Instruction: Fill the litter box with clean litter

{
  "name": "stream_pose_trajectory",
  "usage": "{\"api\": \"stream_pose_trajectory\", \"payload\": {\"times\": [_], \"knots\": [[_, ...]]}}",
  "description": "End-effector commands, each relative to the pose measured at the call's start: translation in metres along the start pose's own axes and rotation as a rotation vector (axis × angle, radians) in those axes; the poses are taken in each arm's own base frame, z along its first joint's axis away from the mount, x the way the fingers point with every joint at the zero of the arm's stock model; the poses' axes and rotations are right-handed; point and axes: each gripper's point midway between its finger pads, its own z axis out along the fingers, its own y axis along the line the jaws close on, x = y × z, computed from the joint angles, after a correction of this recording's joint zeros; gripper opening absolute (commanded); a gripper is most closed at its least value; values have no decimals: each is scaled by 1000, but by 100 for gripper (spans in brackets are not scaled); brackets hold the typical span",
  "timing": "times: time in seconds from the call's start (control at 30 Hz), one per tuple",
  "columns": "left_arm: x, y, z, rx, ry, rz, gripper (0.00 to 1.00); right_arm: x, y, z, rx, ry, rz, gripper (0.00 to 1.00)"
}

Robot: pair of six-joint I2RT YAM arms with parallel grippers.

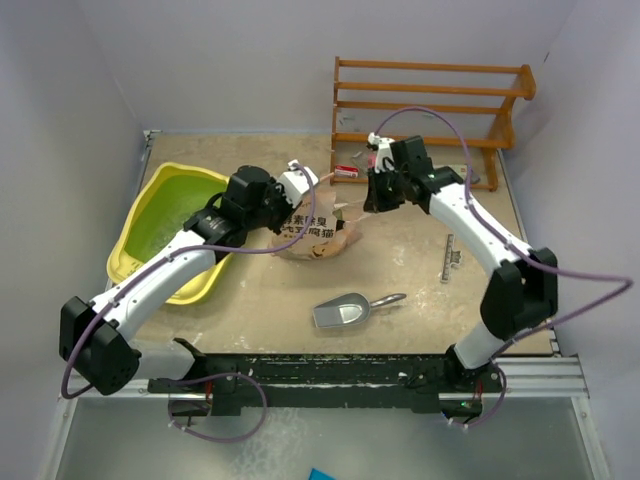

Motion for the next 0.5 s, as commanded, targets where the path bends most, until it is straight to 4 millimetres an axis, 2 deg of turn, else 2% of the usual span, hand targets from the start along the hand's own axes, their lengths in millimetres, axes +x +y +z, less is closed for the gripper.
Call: {"api": "stream_pose_trajectory", "payload": {"times": [0.0, 0.13, 0.2, 0.33, 0.47], "knots": [[-55, 18, 0, -54, -163, 67, 0, 6, -13, -56, 124, -61, 16, 0], [-84, 16, -9, -29, -267, 101, 0, 26, -8, -76, 113, -35, 12, 0], [-89, 19, -13, -36, -288, 115, 1, 32, 0, -84, 82, -42, 21, 0], [-70, 27, -11, -58, -211, 139, 0, 48, 11, -100, 32, -25, 32, 0], [-49, 29, -12, -36, -169, 115, 0, 70, 9, -103, 49, -8, 68, 0]]}}
